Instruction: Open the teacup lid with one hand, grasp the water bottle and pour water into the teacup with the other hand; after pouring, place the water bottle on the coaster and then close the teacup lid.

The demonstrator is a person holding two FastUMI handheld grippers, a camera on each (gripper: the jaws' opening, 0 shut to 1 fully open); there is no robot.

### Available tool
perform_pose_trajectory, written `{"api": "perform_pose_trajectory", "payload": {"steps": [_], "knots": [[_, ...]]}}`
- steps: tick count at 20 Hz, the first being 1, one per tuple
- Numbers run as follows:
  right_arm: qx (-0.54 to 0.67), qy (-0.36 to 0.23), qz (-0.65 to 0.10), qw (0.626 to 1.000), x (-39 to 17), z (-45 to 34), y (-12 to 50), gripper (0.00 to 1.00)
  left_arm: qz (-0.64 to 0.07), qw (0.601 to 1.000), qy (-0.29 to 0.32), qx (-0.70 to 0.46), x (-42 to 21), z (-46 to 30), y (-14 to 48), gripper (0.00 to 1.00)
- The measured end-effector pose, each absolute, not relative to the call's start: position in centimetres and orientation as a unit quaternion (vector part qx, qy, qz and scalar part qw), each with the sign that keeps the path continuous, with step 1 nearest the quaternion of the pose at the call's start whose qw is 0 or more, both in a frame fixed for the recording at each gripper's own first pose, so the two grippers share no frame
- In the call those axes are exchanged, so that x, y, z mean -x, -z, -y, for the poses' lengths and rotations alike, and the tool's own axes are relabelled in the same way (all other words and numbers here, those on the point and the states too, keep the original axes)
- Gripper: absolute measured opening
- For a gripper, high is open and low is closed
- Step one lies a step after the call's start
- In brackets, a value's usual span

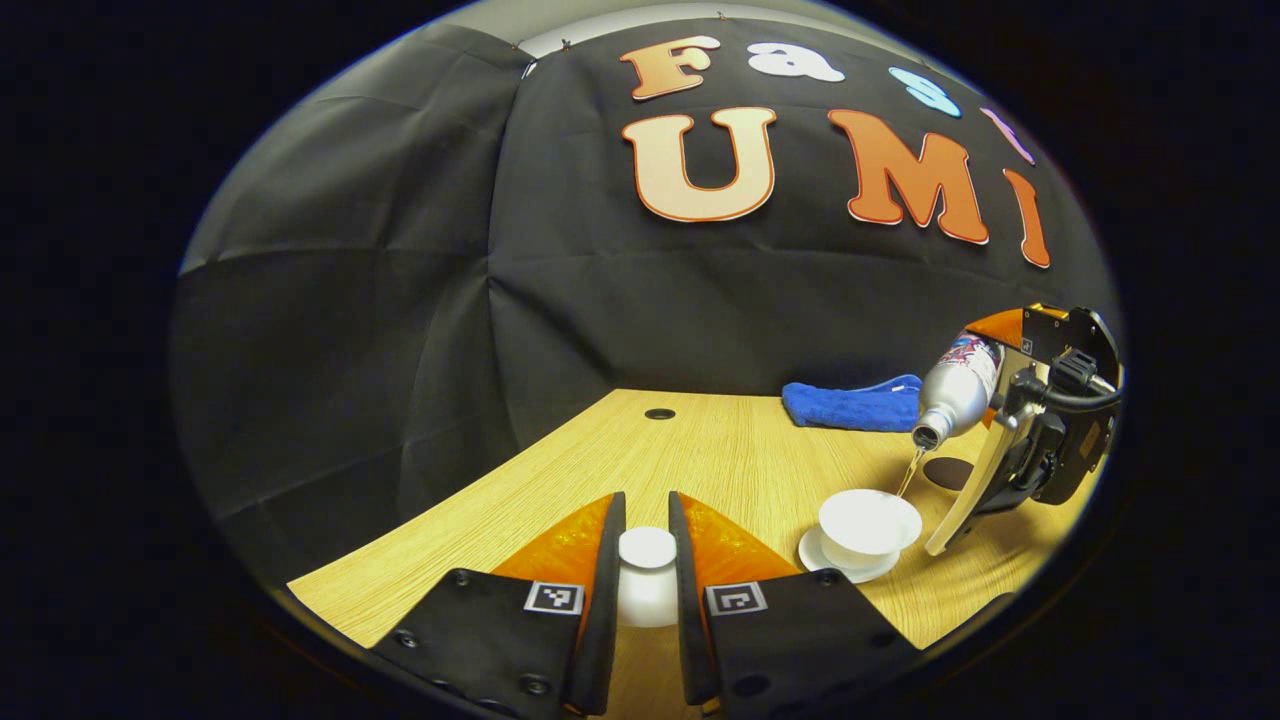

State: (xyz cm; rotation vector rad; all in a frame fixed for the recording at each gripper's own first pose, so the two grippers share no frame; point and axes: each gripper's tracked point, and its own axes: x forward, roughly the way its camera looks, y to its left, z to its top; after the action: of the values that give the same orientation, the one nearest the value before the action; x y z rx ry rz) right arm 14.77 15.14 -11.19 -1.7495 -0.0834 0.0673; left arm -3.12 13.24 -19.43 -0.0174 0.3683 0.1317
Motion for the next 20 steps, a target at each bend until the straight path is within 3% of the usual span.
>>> {"api": "perform_pose_trajectory", "payload": {"steps": [5, 18, 20], "knots": [[0.77, -0.026, 0.049, 0.635, -15.1, -15.3, 9.7, 0.78, -0.183, 0.981, -0.068, 0.011, 3.0, -13.3, 19.4, 0.27], [0.781, -0.006, 0.091, 0.618, -16.2, -15.9, 5.4, 0.78, -0.177, 0.982, -0.07, 0.008, 3.0, -13.4, 18.8, 0.34], [0.782, -0.007, 0.092, 0.616, -16.4, -15.9, 5.2, 0.78, -0.178, 0.982, -0.068, 0.007, 3.0, -13.3, 18.8, 0.3]]}}
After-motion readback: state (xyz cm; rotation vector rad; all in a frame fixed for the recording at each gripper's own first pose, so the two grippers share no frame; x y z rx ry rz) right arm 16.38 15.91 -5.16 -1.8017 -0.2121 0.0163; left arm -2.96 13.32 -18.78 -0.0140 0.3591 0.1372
